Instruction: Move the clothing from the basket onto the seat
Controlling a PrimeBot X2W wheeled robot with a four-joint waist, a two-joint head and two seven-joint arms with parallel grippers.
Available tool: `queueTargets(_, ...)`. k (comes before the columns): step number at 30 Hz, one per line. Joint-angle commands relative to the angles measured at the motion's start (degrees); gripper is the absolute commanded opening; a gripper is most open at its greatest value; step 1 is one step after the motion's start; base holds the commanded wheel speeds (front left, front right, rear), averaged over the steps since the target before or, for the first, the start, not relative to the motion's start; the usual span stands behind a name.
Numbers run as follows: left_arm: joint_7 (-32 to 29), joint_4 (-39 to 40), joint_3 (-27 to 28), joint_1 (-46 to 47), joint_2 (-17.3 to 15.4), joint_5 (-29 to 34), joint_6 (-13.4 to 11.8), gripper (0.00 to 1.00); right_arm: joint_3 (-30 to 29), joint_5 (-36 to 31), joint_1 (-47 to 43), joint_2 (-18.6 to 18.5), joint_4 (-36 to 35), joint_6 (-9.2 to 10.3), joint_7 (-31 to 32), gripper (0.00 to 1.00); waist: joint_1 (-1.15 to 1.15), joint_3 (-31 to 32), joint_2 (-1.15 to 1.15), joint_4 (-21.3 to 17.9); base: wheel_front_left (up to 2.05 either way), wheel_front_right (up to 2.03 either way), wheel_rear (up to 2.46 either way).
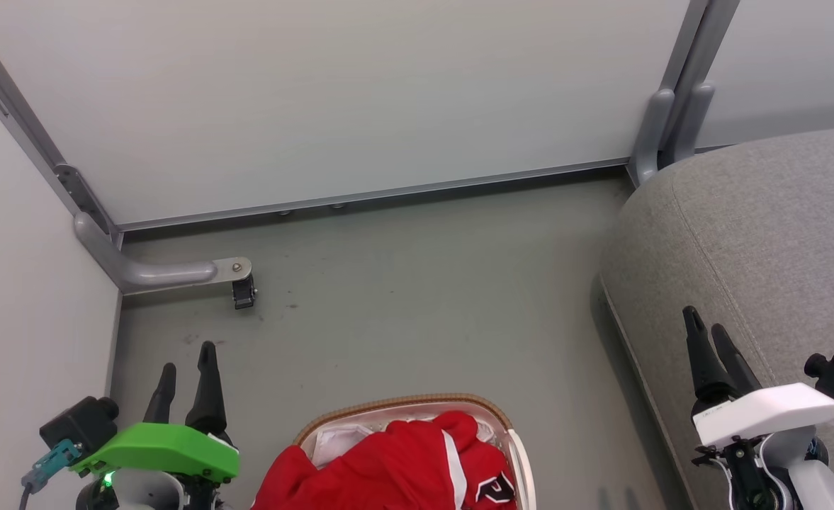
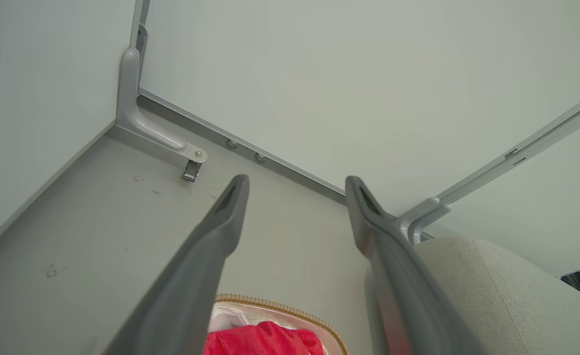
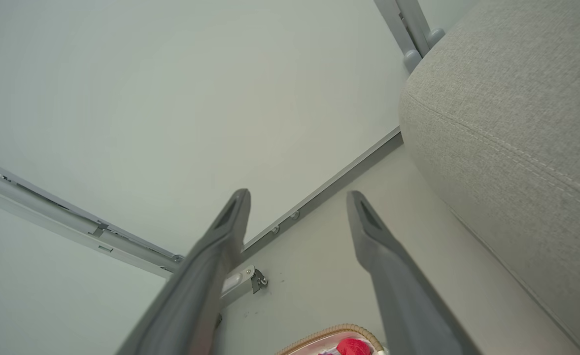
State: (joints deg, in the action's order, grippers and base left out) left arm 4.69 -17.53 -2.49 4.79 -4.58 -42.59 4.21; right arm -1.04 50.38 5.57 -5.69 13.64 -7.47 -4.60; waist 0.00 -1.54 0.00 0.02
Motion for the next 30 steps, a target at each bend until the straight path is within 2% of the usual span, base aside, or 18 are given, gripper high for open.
queueTargets(1, 0.6, 0.3, -0.8, 1.1, -0.8, 2.2, -0.7, 1.0, 0.3, -2.1, 1.1, -0.7, -0.6, -0.02, -0.7, 1.0, 0.0, -0.1, 0.0, 0.0, 0.0, 0.0, 0.0)
queueTargets(14, 2.7, -0.2, -5.4, 0.8, -2.9, 10.7, -3.7, 1.0, 1.9, -11.6, 0.8, -1.4, 0.7, -0.02, -2.8, 1.0, 0.0, -0.5, 0.0, 0.1, 0.0, 0.0, 0.0)
queueTargets(30, 5.2, 0.2, -7.8, -1.0, -3.4, 19.1, -5.7, 1.0, 2.8, -21.6, -0.2, -1.5, 1.8, -0.02, -5.3, 1.0, 0.0, -0.2, 0.0, 0.3, 0.0, 0.0, 0.0)
